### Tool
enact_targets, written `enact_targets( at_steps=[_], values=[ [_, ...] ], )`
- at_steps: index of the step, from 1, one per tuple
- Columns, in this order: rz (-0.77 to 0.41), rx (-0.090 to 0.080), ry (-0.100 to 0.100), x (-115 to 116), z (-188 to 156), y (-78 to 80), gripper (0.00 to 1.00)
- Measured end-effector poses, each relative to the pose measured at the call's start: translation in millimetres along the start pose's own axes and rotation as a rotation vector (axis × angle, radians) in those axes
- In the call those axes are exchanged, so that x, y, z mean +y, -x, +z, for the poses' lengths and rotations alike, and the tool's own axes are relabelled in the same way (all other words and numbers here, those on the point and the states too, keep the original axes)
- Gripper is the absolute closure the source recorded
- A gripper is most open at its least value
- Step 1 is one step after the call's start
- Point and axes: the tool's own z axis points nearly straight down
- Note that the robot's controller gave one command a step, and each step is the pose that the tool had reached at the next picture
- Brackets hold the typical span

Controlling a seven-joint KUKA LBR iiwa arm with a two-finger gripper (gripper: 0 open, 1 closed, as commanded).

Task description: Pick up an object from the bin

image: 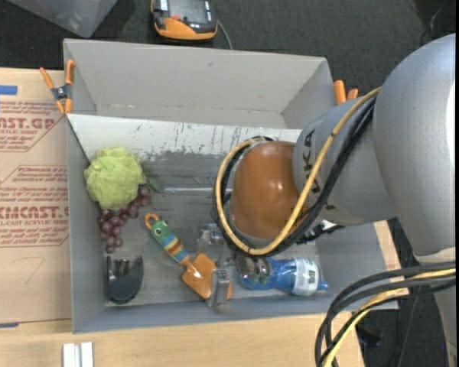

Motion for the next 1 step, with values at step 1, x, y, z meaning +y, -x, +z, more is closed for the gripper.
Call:
enact_targets(
  at_steps=[1],
  values=[
    [-0.173, -0.027, 0.003, 9.5, 29.0, 16.1, 0.0]
  ],
)
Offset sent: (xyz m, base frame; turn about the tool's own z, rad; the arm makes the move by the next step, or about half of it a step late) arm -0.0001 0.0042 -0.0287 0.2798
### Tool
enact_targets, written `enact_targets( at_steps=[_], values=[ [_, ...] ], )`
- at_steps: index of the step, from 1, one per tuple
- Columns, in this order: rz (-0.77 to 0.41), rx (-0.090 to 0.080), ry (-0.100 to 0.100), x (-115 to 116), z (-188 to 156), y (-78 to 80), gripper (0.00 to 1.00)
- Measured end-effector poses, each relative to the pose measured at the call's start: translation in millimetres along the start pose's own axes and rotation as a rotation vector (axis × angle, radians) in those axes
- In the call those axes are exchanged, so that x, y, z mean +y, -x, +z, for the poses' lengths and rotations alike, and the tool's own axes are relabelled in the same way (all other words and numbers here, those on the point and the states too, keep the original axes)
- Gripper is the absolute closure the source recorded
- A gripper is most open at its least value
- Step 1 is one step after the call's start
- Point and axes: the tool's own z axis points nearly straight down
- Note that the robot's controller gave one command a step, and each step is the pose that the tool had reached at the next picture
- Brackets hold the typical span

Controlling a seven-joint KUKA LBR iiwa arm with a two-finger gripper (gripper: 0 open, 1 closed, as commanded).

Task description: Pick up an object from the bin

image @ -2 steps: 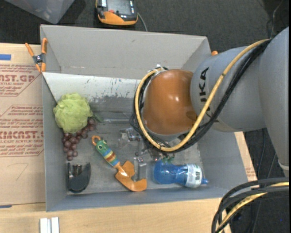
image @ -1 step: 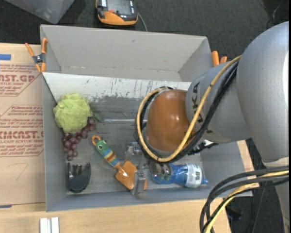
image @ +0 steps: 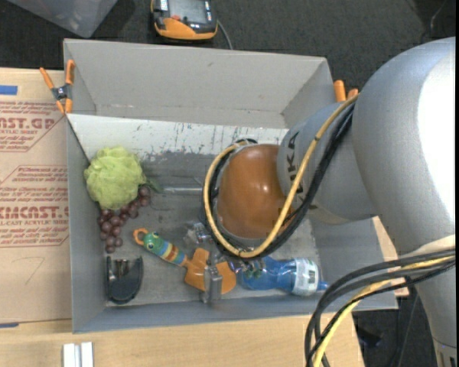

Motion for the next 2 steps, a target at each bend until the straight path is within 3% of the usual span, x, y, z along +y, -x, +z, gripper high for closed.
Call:
enact_targets(
  at_steps=[1, 2],
  values=[
    [0.453, 0.021, -0.005, -2.2, -2.0, -15.8, 1.0],
    [0.454, 0.021, -0.005, -2.2, -2.0, -15.8, 1.0]
  ],
)
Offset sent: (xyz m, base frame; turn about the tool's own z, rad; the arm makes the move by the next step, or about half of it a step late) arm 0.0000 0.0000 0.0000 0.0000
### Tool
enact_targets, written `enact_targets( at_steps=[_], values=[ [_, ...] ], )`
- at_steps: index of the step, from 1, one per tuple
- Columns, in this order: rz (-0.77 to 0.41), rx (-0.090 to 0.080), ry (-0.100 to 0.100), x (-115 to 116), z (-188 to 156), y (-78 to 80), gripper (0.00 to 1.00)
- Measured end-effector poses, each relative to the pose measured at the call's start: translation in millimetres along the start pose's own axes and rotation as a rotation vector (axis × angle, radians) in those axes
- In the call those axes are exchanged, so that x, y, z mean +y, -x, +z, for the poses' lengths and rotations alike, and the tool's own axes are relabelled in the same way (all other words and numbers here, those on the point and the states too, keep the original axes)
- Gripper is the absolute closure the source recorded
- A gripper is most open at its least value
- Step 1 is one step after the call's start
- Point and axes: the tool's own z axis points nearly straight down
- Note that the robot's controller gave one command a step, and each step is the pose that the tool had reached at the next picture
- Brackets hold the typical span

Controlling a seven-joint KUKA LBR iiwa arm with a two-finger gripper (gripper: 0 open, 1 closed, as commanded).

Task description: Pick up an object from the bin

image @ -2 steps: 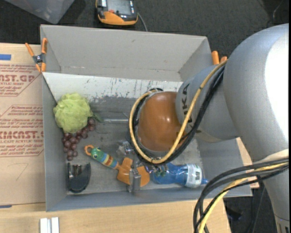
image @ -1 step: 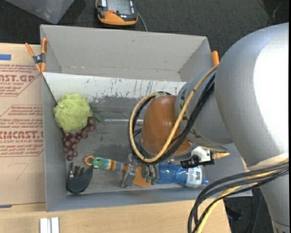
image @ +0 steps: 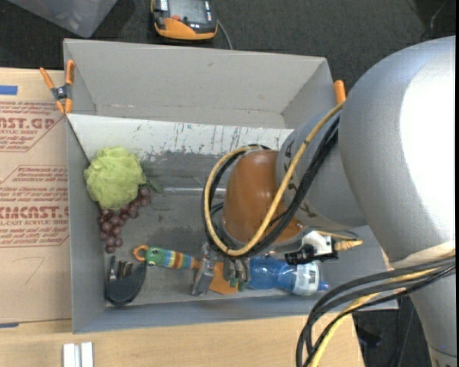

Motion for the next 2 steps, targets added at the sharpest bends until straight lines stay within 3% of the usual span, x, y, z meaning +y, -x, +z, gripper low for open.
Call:
enact_targets(
  at_steps=[2],
  values=[
    [0.0, 0.006, -0.002, 0, -40, -1.9, 1.0]
  ],
)
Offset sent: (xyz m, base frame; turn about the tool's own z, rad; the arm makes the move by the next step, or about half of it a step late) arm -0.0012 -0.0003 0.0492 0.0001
